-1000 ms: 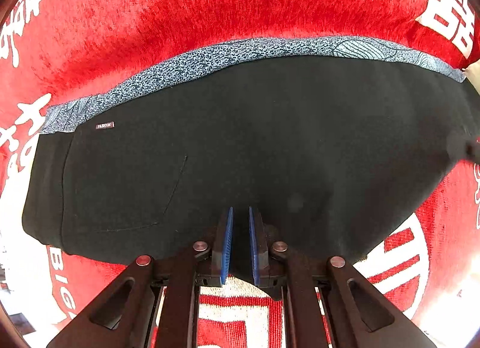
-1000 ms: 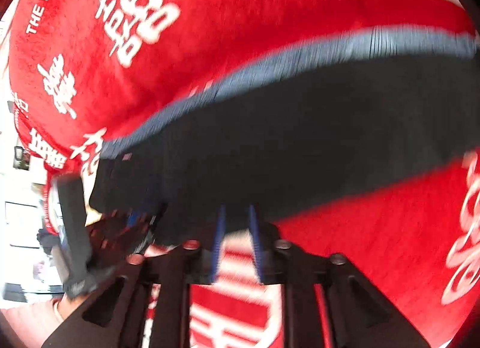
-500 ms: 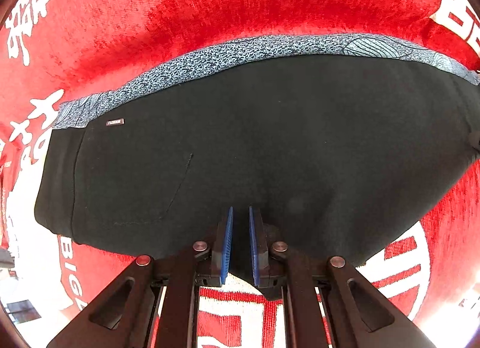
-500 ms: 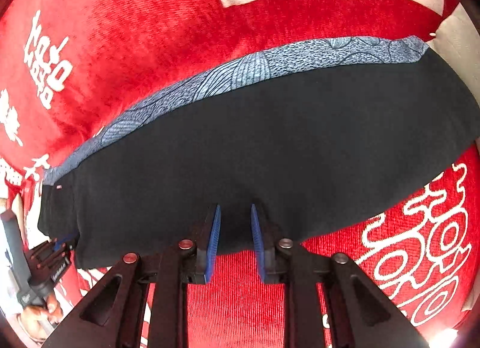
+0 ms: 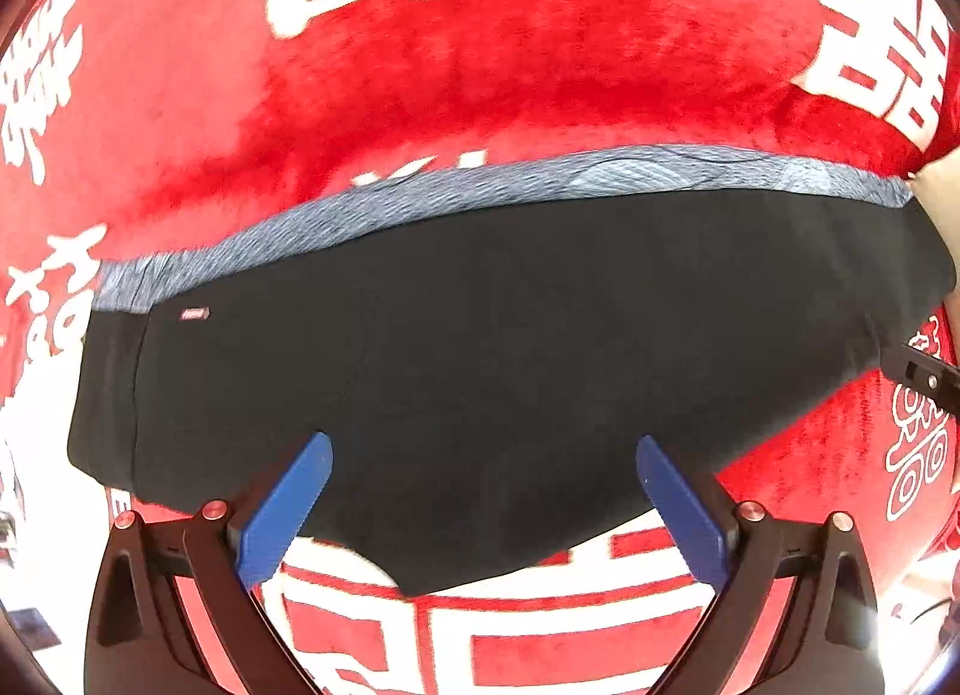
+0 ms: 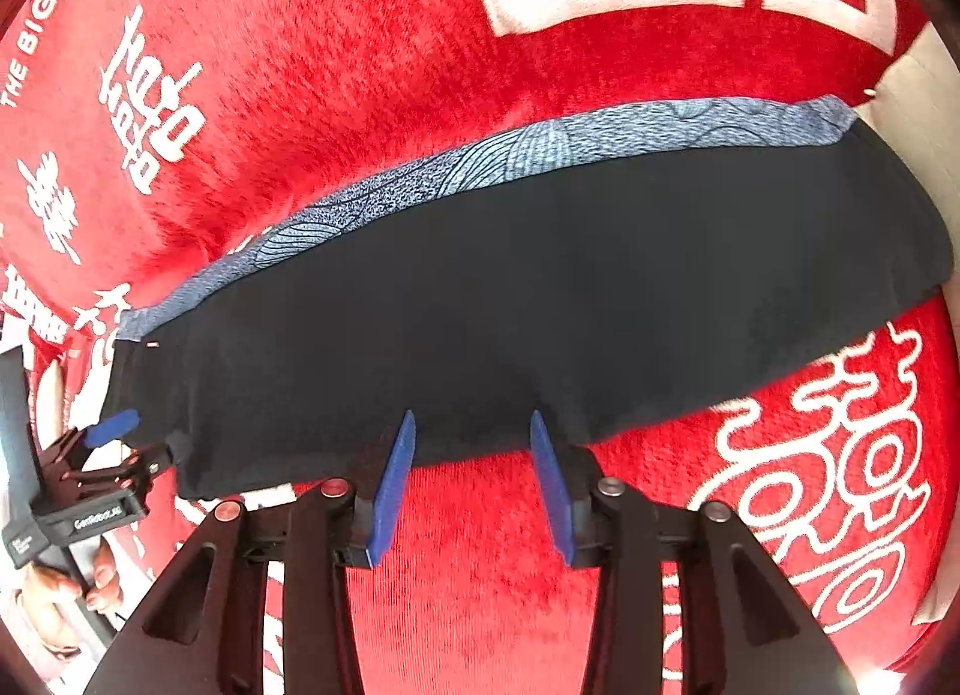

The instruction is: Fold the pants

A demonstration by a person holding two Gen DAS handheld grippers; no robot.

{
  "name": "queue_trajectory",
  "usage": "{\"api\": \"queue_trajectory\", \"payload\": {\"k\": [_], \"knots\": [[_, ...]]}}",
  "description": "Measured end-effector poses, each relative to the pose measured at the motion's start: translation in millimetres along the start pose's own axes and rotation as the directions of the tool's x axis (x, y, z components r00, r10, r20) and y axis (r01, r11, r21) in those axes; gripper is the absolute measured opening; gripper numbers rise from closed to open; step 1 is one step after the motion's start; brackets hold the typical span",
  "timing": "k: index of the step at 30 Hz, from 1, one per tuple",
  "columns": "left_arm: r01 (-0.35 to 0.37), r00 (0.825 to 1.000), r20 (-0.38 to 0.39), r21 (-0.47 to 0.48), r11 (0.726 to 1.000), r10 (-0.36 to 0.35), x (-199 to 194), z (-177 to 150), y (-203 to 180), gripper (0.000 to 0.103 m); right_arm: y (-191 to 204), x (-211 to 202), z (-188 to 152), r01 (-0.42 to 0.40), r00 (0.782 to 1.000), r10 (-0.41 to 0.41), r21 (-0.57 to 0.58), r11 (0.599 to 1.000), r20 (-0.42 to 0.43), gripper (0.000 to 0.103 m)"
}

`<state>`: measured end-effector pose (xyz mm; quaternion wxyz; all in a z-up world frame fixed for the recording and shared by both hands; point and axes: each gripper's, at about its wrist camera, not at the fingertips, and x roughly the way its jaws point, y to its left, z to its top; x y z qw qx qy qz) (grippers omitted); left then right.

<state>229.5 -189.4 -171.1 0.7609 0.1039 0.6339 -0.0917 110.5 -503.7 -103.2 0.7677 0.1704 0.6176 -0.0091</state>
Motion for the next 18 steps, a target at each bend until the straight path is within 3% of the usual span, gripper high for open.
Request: {"api": "queue_trajectory", "payload": {"k": [4, 9, 18], "knots": [[-0.026, 1.0, -0.01, 0.052, 0.998, 0.027, 0.6, 14.0, -33.1, 0.102, -18.7, -13.8, -3.9, -0.005, 1.0, 0.005, 0.039, 0.999, 0.007, 0.045], [-0.006, 1.0, -0.012, 0.087, 0.996, 0.007, 0.8, 28.2, -72.4, 0.102, -46.4, -29.9, -5.1, 0.007, 1.0, -0.009, 0.086, 0.996, 0.023, 0.059], [0.014, 1.0, -0.023, 0.138, 0.99, -0.011, 5.6, 40.8, -126.4, 0.102, -86.5, -50.2, -3.1, 0.021, 0.998, -0.029, 0.136, 0.991, 0.051, 0.066]]}}
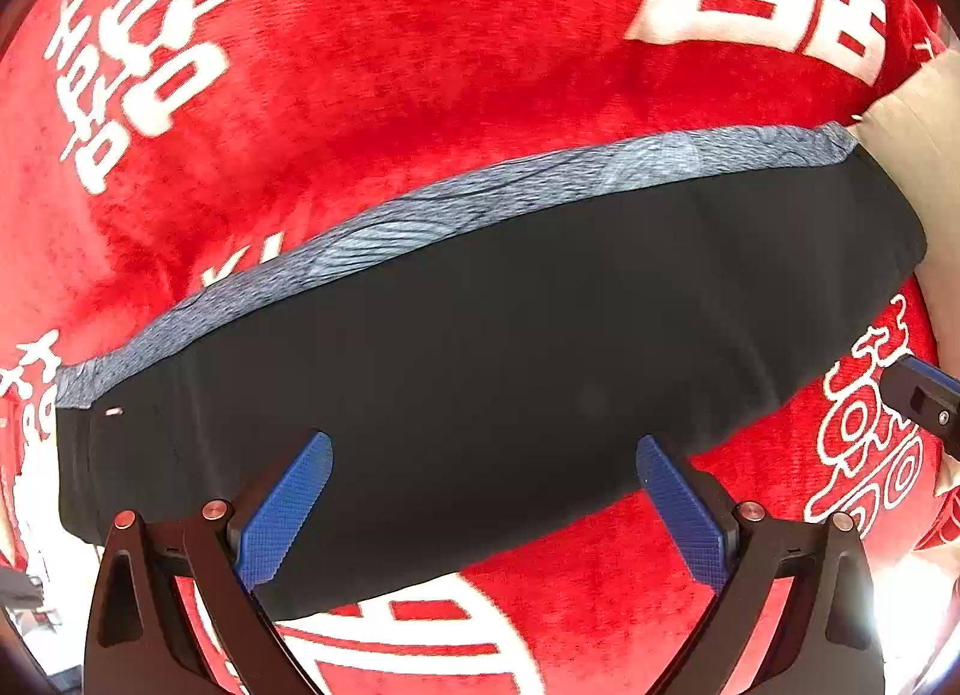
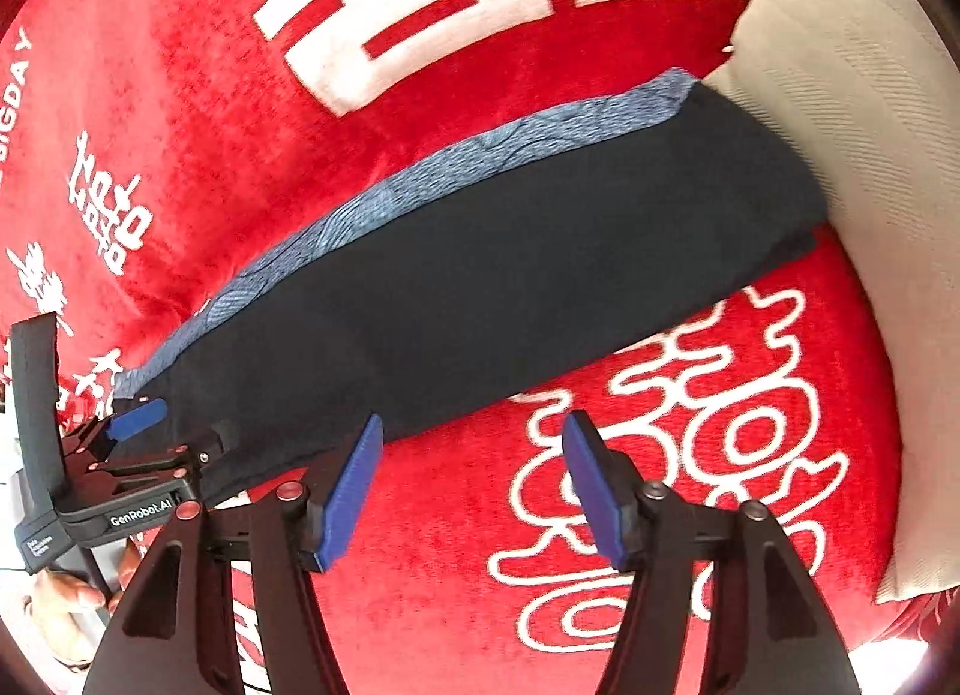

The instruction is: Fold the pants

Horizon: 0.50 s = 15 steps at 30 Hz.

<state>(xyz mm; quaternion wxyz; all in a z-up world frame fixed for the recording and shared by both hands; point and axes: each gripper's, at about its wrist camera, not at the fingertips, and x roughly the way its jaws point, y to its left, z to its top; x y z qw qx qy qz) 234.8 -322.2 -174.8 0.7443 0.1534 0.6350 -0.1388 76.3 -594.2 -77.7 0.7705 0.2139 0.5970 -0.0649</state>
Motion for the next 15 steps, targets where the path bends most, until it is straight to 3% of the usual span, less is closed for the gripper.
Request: {"api": "queue_trajectory", "payload": {"k": [9, 10, 12, 15], "knots": [[-0.004, 1.0, 0.005, -0.023, 1.0, 0.004, 10.9, 14.6, -27.0, 0.102, -19.3, -1.1, 36.1, 0.116, 0.992, -0.114, -0.037, 0.993, 0.061, 0.066], [-0.012, 1.0, 0.005, -0.027, 1.0, 0.012, 14.5, 15.8, -29.6, 0.102, -22.1, -0.1, 45.1, 0.133, 0.988, -0.13, -0.041, 0.99, 0.081, 0.063], [-0.008, 1.0, -0.011, -0.039, 0.999, 0.008, 24.3, 16.7, -34.9, 0.102, -27.7, 5.2, 60.7, 0.147, 0.985, -0.142, -0.045, 0.988, 0.099, 0.046], [-0.01, 0.999, -0.033, -0.05, 0.999, 0.008, 36.5, 14.4, -39.6, 0.102, -37.1, 27.8, 83.2, 0.19, 0.98, -0.186, -0.06, 0.98, 0.069, 0.046]]}}
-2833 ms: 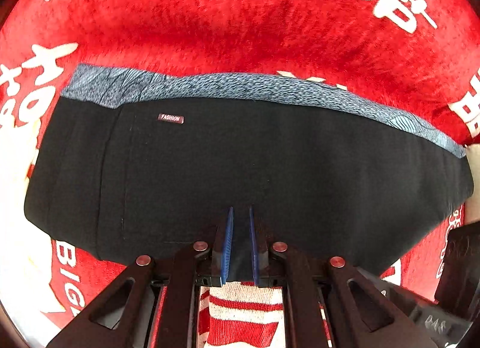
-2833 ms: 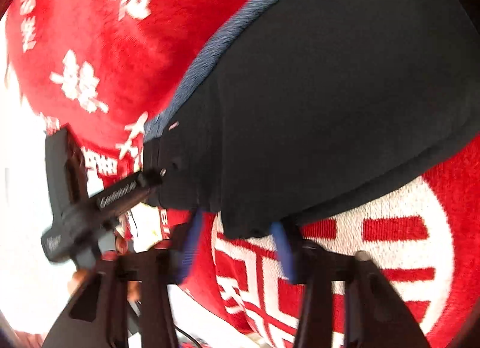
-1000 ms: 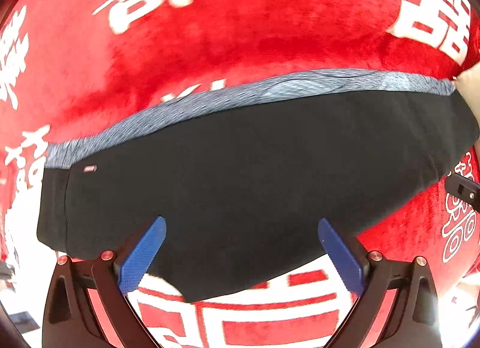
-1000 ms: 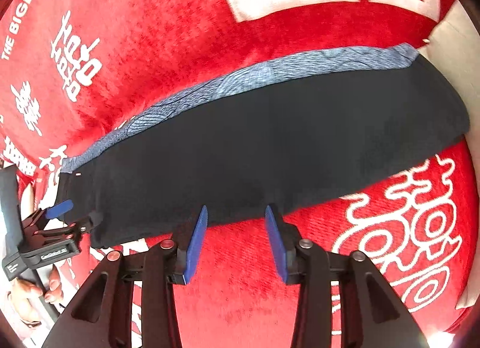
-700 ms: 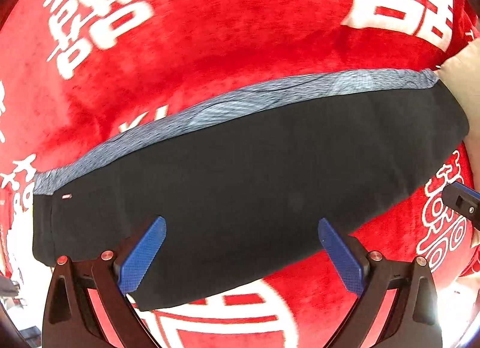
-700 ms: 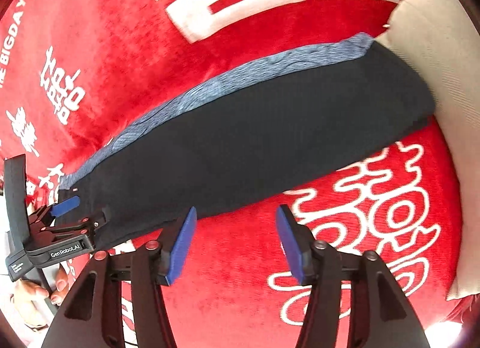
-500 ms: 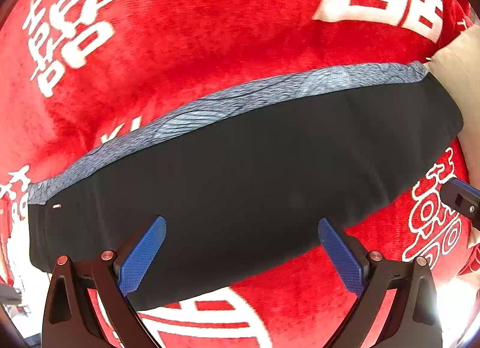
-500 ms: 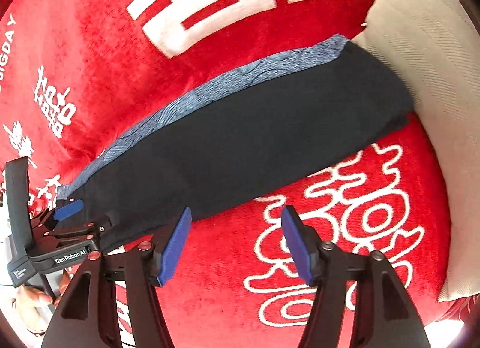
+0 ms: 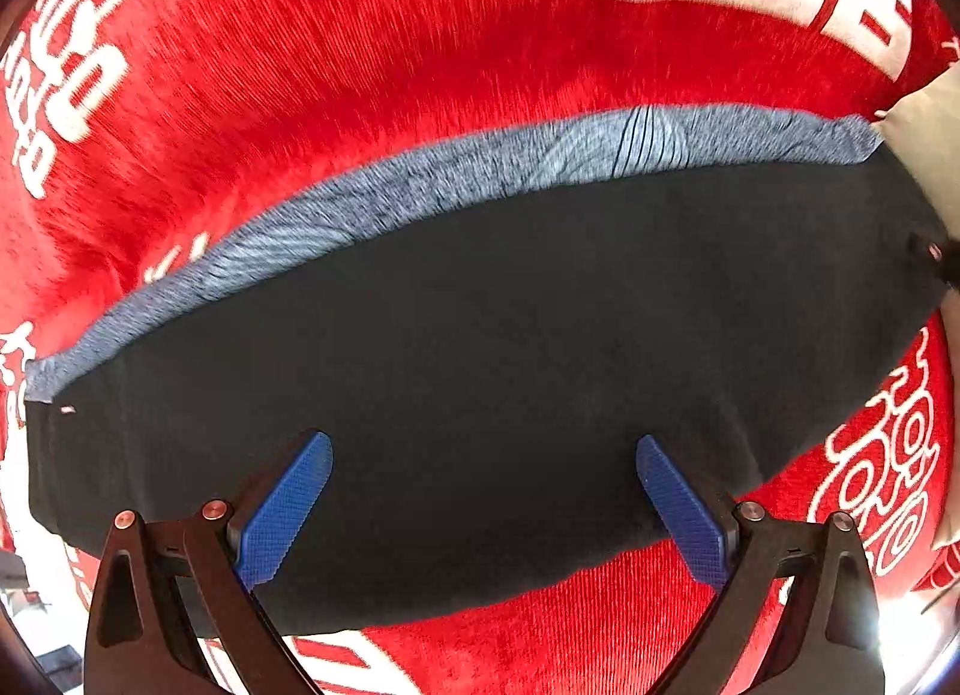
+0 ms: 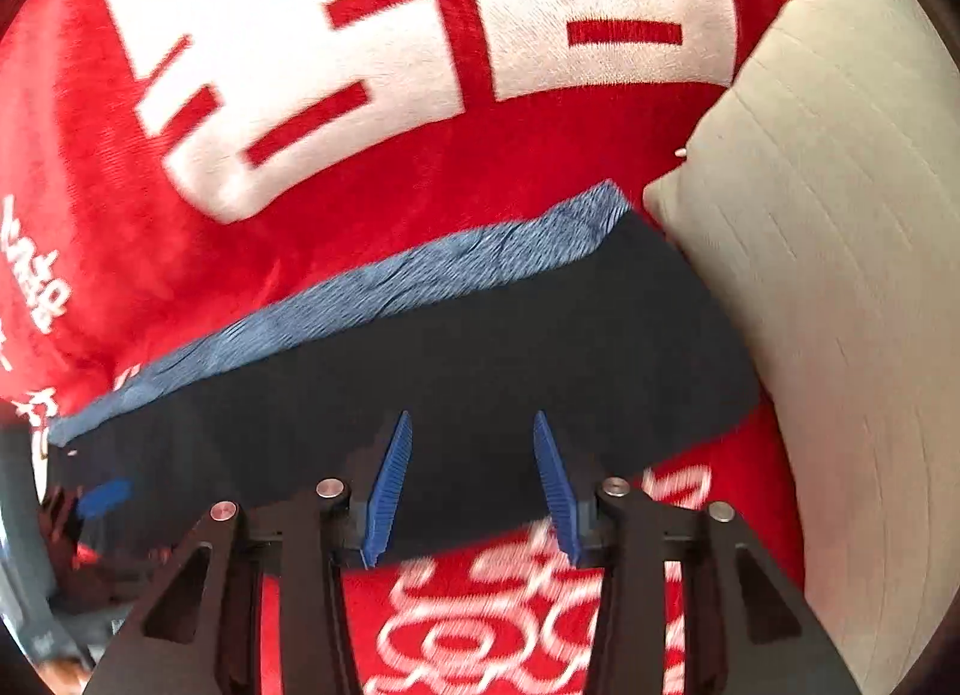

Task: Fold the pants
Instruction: 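Press the folded trousers flat with the left gripper while the right gripper grasps the leg end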

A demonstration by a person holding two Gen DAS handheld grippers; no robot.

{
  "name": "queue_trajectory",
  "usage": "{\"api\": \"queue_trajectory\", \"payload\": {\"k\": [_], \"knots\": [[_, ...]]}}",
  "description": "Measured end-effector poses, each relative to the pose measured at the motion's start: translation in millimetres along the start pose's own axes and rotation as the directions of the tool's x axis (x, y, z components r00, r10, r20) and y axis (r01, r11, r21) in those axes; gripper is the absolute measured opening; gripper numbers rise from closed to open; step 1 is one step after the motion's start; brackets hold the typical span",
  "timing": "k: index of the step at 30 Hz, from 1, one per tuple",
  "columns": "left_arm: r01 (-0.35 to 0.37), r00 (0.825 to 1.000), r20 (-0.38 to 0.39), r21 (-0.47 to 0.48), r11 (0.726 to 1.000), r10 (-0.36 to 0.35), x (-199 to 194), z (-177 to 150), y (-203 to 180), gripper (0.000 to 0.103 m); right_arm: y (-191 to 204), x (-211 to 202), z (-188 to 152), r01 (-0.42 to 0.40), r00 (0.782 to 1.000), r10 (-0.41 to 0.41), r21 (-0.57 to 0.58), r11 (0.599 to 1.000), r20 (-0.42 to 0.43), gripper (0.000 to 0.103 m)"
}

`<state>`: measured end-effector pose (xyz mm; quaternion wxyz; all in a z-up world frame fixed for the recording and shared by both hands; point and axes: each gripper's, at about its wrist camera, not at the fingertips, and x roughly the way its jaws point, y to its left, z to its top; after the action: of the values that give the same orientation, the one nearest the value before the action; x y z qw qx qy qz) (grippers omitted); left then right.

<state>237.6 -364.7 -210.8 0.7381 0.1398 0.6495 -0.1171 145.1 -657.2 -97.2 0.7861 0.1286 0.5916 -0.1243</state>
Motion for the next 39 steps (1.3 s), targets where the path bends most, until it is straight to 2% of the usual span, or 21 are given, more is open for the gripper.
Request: {"api": "queue_trajectory", "payload": {"k": [4, 6, 8, 10, 13, 14, 15, 17, 19, 21, 23, 33, 39], "knots": [[0.026, 1.0, 0.006, -0.029, 0.999, -0.026, 5.4, -0.8, 2.8, 0.102, -11.4, 28.7, 15.6, 0.127, 0.992, -0.128, -0.057, 0.99, -0.019, 0.044], [0.05, 0.999, 0.002, -0.051, 0.997, -0.05, 7.6, -1.8, 6.6, 0.102, -16.2, 19.0, 22.5, 0.123, 0.992, -0.122, -0.024, 0.992, 0.013, 0.044], [0.055, 0.998, 0.014, -0.054, 0.997, -0.054, 8.9, -3.8, 8.0, 0.102, -19.5, 5.6, 33.8, 0.063, 0.995, -0.064, 0.012, 0.998, 0.075, 0.044], [0.045, 0.999, 0.03, -0.048, 0.998, -0.044, 8.1, -6.0, 6.7, 0.102, -18.8, 7.5, 51.0, 0.03, 0.995, -0.03, 0.006, 1.0, 0.098, 0.044], [0.045, 0.998, 0.045, -0.055, 0.997, -0.043, 8.2, -10.2, 6.1, 0.103, -26.5, 32.3, 73.4, 0.02, 0.998, -0.023, 0.045, 0.999, 0.063, 0.044], [0.053, 0.998, 0.046, -0.064, 0.997, -0.05, 8.8, -11.4, 7.3, 0.103, -32.6, 42.4, 77.3, 0.057, 0.997, -0.059, 0.062, 0.996, 0.039, 0.043], [0.059, 0.997, 0.046, -0.07, 0.996, -0.056, 7.4, -12.8, 6.4, 0.103, -37.9, 49.3, 78.9, 0.081, 0.996, -0.083, 0.071, 0.994, 0.024, 0.028], [0.066, 0.997, 0.046, -0.074, 0.995, -0.062, 7.4, -13.8, 7.3, 0.103, -36.6, 45.9, 78.3, 0.123, 0.991, -0.125, 0.035, 0.992, 0.05, 0.024], [0.069, 0.997, 0.05, -0.076, 0.995, -0.065, 8.7, -14.9, 9.6, 0.103, -27.0, 38.0, 72.6, 0.155, 0.986, -0.154, -0.022, 0.988, 0.06, 0.031], [0.07, 0.996, 0.052, -0.077, 0.995, -0.066, 9.1, -16.3, 10.5, 0.103, -20.2, 28.1, 64.3, 0.161, 0.985, -0.158, -0.053, 0.985, 0.07, 0.06], [0.066, 0.997, 0.055, -0.079, 0.995, -0.062, 8.5, -18.2, 9.0, 0.103, -18.0, 15.7, 57.5, 0.159, 0.983, -0.153, -0.055, 0.986, 0.099, 0.066], [0.058, 0.998, 0.027, -0.081, 0.995, -0.056, 11.8, -7.1, 10.8, 0.103, -20.2, -10.6, 25.7, 0.15, 0.986, -0.149, -0.002, 0.989, 0.078, 0.066], [0.056, 0.998, 0.019, -0.083, 0.995, -0.055, 12.1, 2.2, 8.5, 0.103, -41.7, -27.9, 1.5, 0.131, 0.989, -0.133, 0.033, 0.991, 0.063, 0.066]]}}
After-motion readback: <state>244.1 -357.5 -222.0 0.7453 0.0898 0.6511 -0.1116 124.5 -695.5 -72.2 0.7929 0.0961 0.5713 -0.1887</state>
